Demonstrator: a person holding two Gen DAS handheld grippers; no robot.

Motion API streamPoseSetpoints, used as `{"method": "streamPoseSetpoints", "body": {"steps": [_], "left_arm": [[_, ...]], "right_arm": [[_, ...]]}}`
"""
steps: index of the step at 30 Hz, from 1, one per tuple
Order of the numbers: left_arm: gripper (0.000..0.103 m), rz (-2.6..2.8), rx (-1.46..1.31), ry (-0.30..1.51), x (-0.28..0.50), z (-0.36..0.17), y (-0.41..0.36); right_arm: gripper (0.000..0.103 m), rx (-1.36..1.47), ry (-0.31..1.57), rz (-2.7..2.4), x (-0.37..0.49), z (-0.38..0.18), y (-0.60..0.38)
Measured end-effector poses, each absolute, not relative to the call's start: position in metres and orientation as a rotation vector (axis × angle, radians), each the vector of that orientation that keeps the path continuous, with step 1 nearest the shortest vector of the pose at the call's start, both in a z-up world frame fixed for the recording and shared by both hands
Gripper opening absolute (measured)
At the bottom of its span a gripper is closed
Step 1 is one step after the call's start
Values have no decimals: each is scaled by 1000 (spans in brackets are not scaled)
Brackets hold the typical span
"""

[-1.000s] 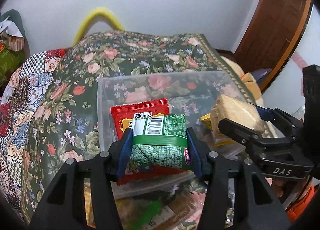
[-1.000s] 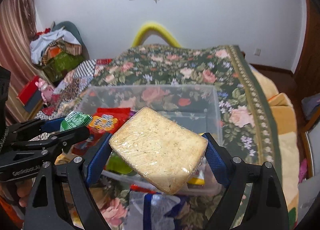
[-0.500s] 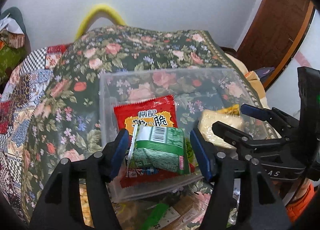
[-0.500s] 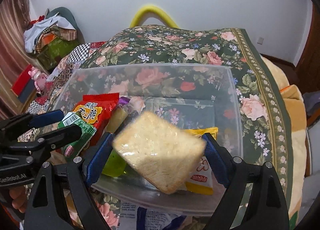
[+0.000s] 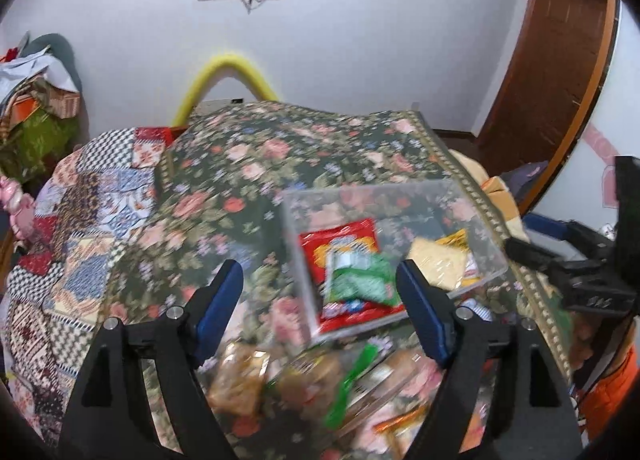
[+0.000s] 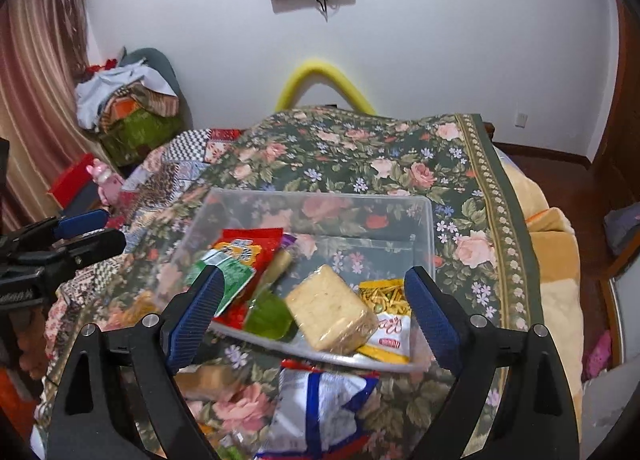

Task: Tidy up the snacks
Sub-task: 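Place the green pack and cracker slab into the clear box, open both grippers, then grasp the clear cookie pack with the left gripper while the right gripper grasps the blue-white bag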

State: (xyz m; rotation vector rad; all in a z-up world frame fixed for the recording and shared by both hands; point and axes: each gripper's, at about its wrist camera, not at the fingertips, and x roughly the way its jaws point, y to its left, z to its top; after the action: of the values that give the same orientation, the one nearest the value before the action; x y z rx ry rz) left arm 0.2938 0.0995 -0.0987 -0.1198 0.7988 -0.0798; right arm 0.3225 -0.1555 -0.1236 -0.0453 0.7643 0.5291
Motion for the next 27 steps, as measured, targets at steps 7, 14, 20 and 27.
{"method": "streamPoseSetpoints", "body": {"steps": [7, 14, 20, 27], "left_arm": [[79, -26, -130, 884, 272, -135, 128], [79, 16, -161, 972, 259, -182, 149], [79, 9, -152, 1019, 255, -212, 150], [71, 11, -123, 1033, 266, -233, 148]], "right_arm": [[91, -77, 760, 534, 296, -128, -161], [91, -80, 847, 529, 281, -160, -169], [91, -100, 942, 524, 274, -196, -169], [91, -88, 993, 529, 284, -215, -162]]}}
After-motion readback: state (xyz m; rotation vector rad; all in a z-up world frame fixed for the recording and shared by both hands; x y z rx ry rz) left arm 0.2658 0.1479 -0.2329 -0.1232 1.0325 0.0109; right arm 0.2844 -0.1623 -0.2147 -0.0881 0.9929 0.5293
